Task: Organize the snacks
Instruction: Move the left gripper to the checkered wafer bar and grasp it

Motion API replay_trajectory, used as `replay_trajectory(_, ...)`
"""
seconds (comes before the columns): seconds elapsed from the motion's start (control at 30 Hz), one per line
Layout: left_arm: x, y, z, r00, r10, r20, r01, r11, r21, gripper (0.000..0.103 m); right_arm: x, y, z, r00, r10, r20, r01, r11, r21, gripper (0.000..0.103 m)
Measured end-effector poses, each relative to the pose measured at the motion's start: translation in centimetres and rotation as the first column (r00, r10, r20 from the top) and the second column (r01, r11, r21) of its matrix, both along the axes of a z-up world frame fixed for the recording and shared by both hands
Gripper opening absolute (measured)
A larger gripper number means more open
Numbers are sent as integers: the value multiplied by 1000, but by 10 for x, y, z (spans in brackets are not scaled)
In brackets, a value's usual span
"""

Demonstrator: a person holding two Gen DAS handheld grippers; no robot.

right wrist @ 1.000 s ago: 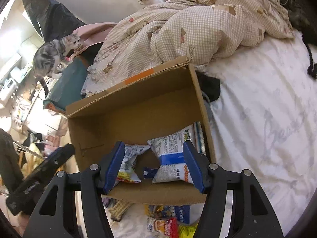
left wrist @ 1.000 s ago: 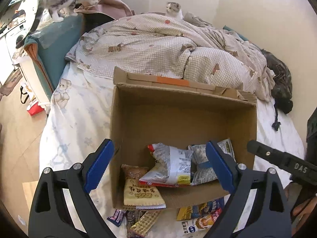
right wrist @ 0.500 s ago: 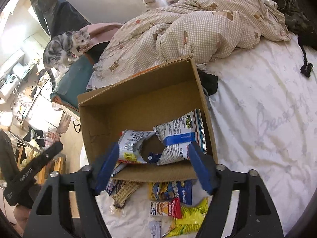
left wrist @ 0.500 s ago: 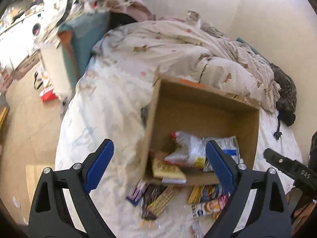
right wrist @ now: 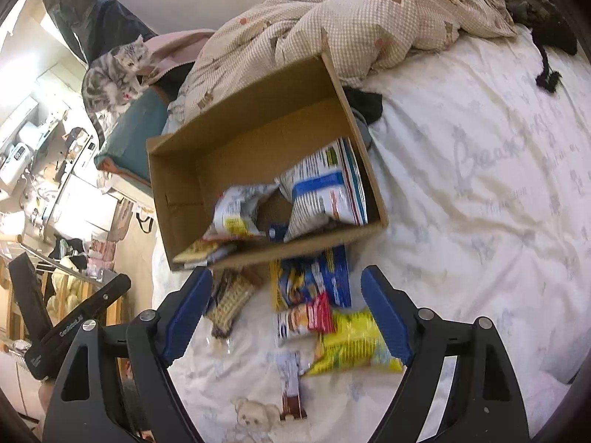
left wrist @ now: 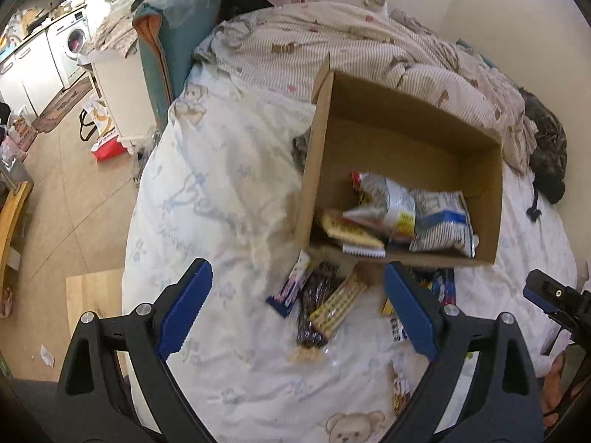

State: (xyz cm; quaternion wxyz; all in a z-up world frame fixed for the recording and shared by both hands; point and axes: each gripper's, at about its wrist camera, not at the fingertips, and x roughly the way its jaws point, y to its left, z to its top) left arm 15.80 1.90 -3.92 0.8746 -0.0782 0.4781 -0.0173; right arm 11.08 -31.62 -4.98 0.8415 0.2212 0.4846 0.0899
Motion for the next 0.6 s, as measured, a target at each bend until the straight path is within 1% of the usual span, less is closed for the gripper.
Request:
replay_trajectory(0.17,-1,-13,-21,995,-62,-77,63,998,13,92,-16,-2,-9,999,-7,-37,8,1000,23,85)
replay_trajectory(0.23,3,-24,-37,988,-93,-127,98,995,33,92,-22,-2,-13,999,-9,-51,10,1000,27,85)
replay_trajectory(0.33,11,-37,-60,977,-120,-178,129,991,40,89,-28,-3,-16,998,-11,-62,12,1000,19,85)
replay_trajectory(0.4,19,-54,-78,967,-166,-195,184,980,77,89,-29,-3,-20,997,-17,-75,16,1000,-2,85)
replay_trajectory(0.47,23,-71,-91,956,-214,-200,247,957,154,84,-28,-5,-24,996,-21,-90,19,1000,-21,85)
replay_trajectory(0.5,24,-79,-96,948,-242,-206,280,942,182,78,-28,-6,-25,995,-25,-94,23,999,-24,85)
replay_trajectory(0.53,25,-85,-101,940,-265,-215,308,931,197,71,-28,-8,-26,995,-30,-98,28,999,-26,85)
replay_trajectory(0.6,25,-94,-107,929,-284,-236,332,922,200,69,-29,-11,-29,994,-39,-103,38,999,-19,85)
